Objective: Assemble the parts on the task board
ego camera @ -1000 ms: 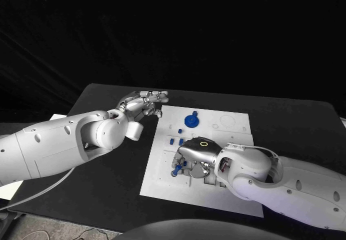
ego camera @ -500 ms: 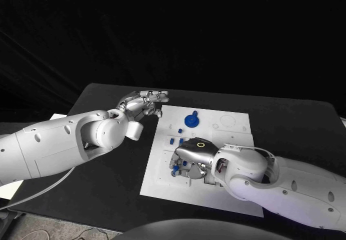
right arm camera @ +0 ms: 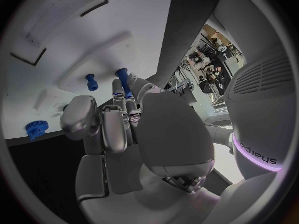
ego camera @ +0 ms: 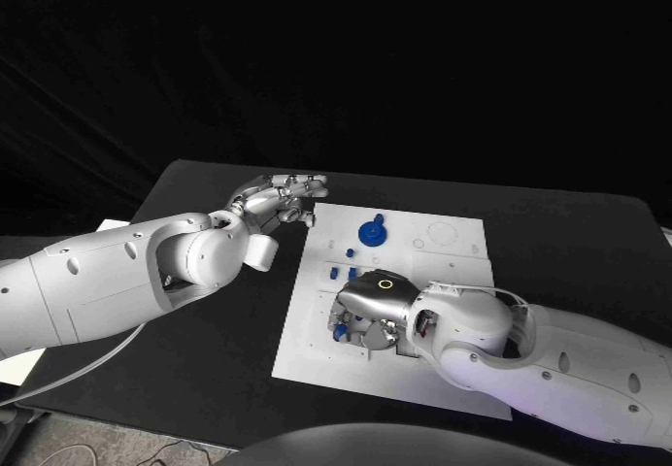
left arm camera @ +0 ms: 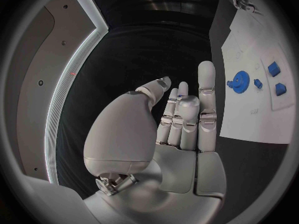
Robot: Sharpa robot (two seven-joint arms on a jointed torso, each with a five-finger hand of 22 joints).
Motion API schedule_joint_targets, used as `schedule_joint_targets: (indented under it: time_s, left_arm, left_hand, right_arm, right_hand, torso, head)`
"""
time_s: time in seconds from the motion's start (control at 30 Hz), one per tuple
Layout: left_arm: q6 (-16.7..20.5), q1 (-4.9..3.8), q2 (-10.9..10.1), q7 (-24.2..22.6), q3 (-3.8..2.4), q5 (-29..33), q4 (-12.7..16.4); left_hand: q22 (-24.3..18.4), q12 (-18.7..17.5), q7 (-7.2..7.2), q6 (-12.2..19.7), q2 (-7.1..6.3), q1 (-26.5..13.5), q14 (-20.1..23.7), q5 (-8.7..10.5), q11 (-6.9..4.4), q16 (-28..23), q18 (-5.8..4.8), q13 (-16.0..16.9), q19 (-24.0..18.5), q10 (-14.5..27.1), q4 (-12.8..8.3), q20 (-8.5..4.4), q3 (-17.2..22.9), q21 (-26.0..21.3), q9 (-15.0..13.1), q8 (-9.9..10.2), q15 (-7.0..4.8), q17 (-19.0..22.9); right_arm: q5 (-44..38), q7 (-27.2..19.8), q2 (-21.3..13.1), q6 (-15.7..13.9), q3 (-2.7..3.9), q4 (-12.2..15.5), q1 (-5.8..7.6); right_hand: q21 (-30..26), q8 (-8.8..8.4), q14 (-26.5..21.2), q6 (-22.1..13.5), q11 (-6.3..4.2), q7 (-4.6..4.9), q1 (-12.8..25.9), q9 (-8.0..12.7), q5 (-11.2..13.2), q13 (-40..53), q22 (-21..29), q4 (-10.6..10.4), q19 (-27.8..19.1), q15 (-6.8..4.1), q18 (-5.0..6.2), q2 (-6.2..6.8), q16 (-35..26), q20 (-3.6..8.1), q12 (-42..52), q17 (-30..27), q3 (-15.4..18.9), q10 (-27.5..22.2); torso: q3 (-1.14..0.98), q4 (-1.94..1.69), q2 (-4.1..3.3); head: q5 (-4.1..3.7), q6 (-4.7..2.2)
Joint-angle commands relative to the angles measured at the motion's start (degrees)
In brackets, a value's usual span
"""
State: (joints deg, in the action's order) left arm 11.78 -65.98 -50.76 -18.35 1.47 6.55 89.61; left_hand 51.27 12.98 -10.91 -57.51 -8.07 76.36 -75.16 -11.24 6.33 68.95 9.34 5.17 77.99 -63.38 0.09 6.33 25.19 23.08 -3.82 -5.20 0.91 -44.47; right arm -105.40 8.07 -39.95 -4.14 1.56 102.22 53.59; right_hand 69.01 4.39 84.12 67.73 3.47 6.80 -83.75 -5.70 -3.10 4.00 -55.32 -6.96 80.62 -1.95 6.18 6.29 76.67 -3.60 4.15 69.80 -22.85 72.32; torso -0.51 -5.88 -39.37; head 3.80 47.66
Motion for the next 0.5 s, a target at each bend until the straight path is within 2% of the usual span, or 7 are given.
schedule_joint_targets:
  time_s: [0.03, 0.23, 0.33, 0.37, 0.43, 0.47, 0.5]
  left_arm:
    - [-1.0, -0.02, 0.0, -0.2, -0.03, 0.2, 0.1]
    - [-1.0, -0.02, 0.0, -0.2, -0.03, 0.2, 0.2]
    - [-1.1, -0.02, 0.0, -0.1, -0.03, 0.2, 0.2]
    - [-1.1, -0.02, 0.0, -0.1, -0.03, 0.2, 0.2]
    - [-1.1, -0.02, 0.1, -0.1, -0.03, 0.2, 0.1]
    - [-1.1, -0.02, 0.1, -0.1, -0.03, 0.2, 0.1]
    - [-1.1, -0.02, 0.1, -0.1, -0.03, 0.2, 0.1]
  left_hand:
    - [-0.1, 0.3, 0.02, 0.6, 0.33, -0.1, 0.4, -0.11, -0.01, -0.3, 0.91, 0.1, -0.3, 0.5, 0.0, -0.08, -0.4, -0.3, 0.0, -0.1, 0.14, 0.1]
    - [-0.1, 0.3, 0.02, 0.6, 0.33, -0.1, 0.4, -0.11, -0.01, -0.3, 0.91, 0.1, -0.3, 0.5, 0.0, -0.08, -0.4, -0.3, 0.0, -0.1, 0.14, 0.1]
    - [-0.1, 0.3, 0.02, 0.6, 0.33, -0.1, 0.4, -0.11, -0.01, -0.3, 0.91, 0.1, -0.3, 0.5, 0.0, -0.08, -0.4, -0.3, 0.0, -0.1, 0.14, 0.1]
    - [-0.1, 0.3, 0.02, 0.6, 0.33, -0.1, 0.4, -0.11, -0.01, -0.3, 0.91, 0.1, -0.3, 0.5, 0.0, -0.08, -0.4, -0.3, 0.0, -0.1, 0.14, 0.1]
    - [-0.1, 0.3, 0.02, 0.6, 0.33, -0.1, 0.4, -0.11, -0.01, -0.3, 0.91, 0.1, -0.3, 0.5, 0.0, -0.08, -0.4, -0.3, 0.0, -0.1, 0.14, 0.1]
    - [-0.1, 0.3, 0.02, 0.6, 0.33, -0.1, 0.4, -0.11, -0.01, -0.3, 0.91, 0.1, -0.3, 0.5, 0.0, -0.08, -0.4, -0.3, 0.0, -0.1, 0.14, 0.1]
    - [-0.1, 0.3, 0.02, 0.6, 0.33, -0.1, 0.4, -0.11, -0.01, -0.3, 0.91, 0.1, -0.3, 0.5, 0.0, -0.08, -0.4, -0.3, 0.0, -0.1, 0.14, 0.1]
  right_arm:
    - [-1.4, 0.5, 0.2, 1.9, -0.29, -0.1, -0.23]
    - [-1.5, 0.4, 0.4, 1.4, -0.35, 0.0, -0.25]
    - [-1.4, 0.4, 0.4, 1.2, -0.38, -0.2, -0.25]
    - [-1.4, 0.5, 0.4, 1.0, -0.39, -0.2, -0.25]
    - [-1.4, 0.6, 0.4, 0.3, -0.41, -0.4, -0.25]
    - [-1.4, 0.7, 0.4, -0.3, -0.42, -0.4, -0.25]
    - [-1.5, 0.7, 0.4, -0.8, -0.43, -0.4, -0.25]
  right_hand:
    - [0.1, 0.02, 2.4, 0.1, -0.32, 0.02, 0.5, -0.1, -0.2, 0.0, 0.1, 0.2, -0.2, 0.28, 0.13, 0.44, 0.0, -0.22, -0.2, -0.2, -0.3, 0.0]
    - [0.0, -0.19, 2.4, -0.2, -0.22, 0.14, 0.8, 0.0, -0.3, 0.0, 0.3, 0.2, -0.3, 0.35, 0.15, 0.71, 0.0, -0.25, -0.4, -0.3, -0.3, -0.3]
    - [-0.6, -0.95, 2.2, -3.1, 0.68, 1.31, 2.6, 0.7, -1.5, -0.3, 1.1, -0.2, -0.7, 1.2, 0.23, 2.2, -0.4, -0.73, -0.7, -0.9, 0.2, -3.1]
    - [-1.9, -0.97, 2.0, -5.0, 1.34, 2.07, 3.7, 1.2, -2.1, -0.5, 3.0, -0.5, -1.5, 1.77, 0.5, 3.23, -1.1, -1.09, -0.7, -1.8, 0.9, -5.4]
    - [-5.3, -0.91, 1.2, -8.0, 2.13, 2.27, 4.7, 1.8, -2.6, -0.5, 8.1, -0.3, -3.4, 2.3, 1.37, 4.45, -3.0, -1.74, -0.7, -4.6, 2.6, -10.0]
    - [-8.4, -0.8, 0.5, -9.5, 2.48, 2.38, 5.2, 2.0, -2.7, -0.5, 12.5, -0.2, -5.0, 2.48, 2.12, 5.0, -4.5, -2.06, -0.6, -6.5, 4.0, -12.8]
    - [-9.7, -0.8, 0.1, -10.6, 2.71, 2.61, 5.2, 2.0, -2.9, -0.4, 14.1, -0.2, -5.6, 2.67, 2.34, 4.78, -5.0, -2.37, -0.3, -7.1, 5.3, -14.3]
  torso:
    - [0.0, -0.01, 0.02]
    - [-0.01, -0.03, 0.03]
    - [-0.02, 0.0, 0.05]
    - [-0.02, 0.01, 0.06]
    - [-0.03, 0.04, 0.04]
    - [-0.03, 0.04, 0.04]
    - [-0.03, 0.05, 0.05]
  head:
    - [-0.01, 0.0]
    - [0.02, 0.01]
    - [0.03, -0.01]
    - [0.03, -0.02]
    - [0.04, -0.06]
    - [0.04, -0.06]
    - [-0.02, -0.1]
